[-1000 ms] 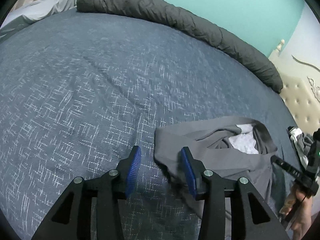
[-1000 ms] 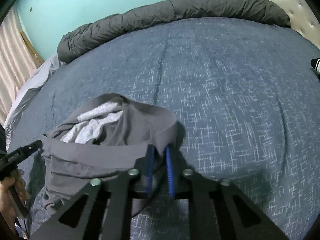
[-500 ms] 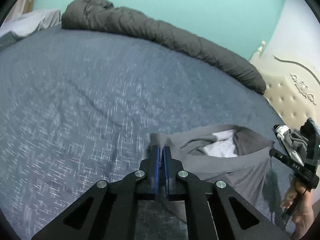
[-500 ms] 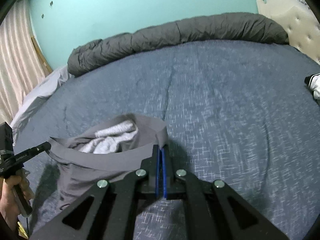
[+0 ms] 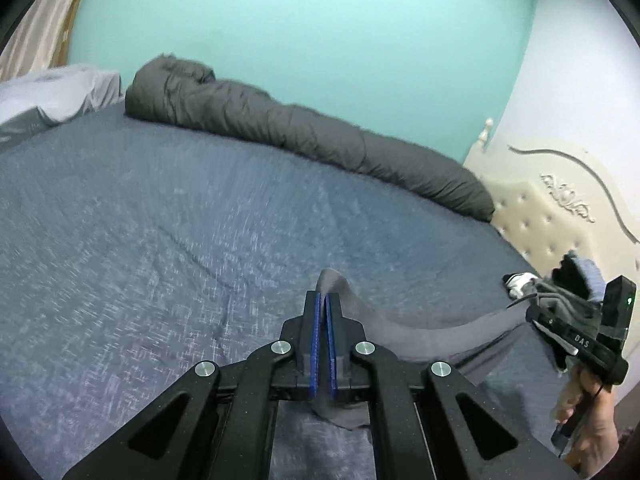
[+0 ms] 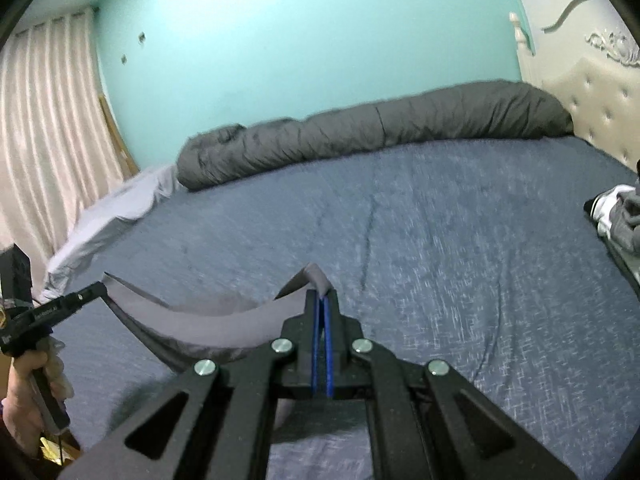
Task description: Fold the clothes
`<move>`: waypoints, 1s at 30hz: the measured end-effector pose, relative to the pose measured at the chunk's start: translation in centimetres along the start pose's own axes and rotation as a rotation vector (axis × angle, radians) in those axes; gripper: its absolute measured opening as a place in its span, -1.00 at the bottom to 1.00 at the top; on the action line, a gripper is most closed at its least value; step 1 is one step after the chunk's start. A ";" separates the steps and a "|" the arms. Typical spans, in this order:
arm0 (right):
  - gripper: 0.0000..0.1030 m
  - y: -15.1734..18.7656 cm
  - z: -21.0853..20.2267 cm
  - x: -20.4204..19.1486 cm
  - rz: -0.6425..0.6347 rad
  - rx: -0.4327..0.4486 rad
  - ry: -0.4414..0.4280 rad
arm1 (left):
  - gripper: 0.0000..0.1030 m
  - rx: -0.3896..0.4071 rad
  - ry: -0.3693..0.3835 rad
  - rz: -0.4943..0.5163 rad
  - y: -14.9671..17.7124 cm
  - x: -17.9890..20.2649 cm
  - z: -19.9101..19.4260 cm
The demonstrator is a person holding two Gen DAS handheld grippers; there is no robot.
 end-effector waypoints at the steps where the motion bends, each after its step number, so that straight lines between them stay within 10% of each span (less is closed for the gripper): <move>1: -0.97 -0.4 -1.0 -0.5 0.001 0.013 -0.013 | -0.94 0.013 0.004 0.008 -0.4 0.5 -1.0; 16: -0.97 -5.0 -10.2 -4.0 -0.011 0.141 -0.080 | -0.94 0.140 0.014 0.024 -4.9 2.8 -8.9; 30: -0.97 2.2 1.6 3.2 0.075 -0.161 0.081 | -0.94 -0.198 -0.071 0.051 2.8 -0.1 4.1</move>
Point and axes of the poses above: each gripper's, at about its wrist camera, not at the fingertips, and z roughly the way its jaws point, x to its right, y to its underside, the point moved 4 cm from there along z, roughly the way its jaws point, and after that the axes turned 6 degrees about z, right-handed, at the moved point
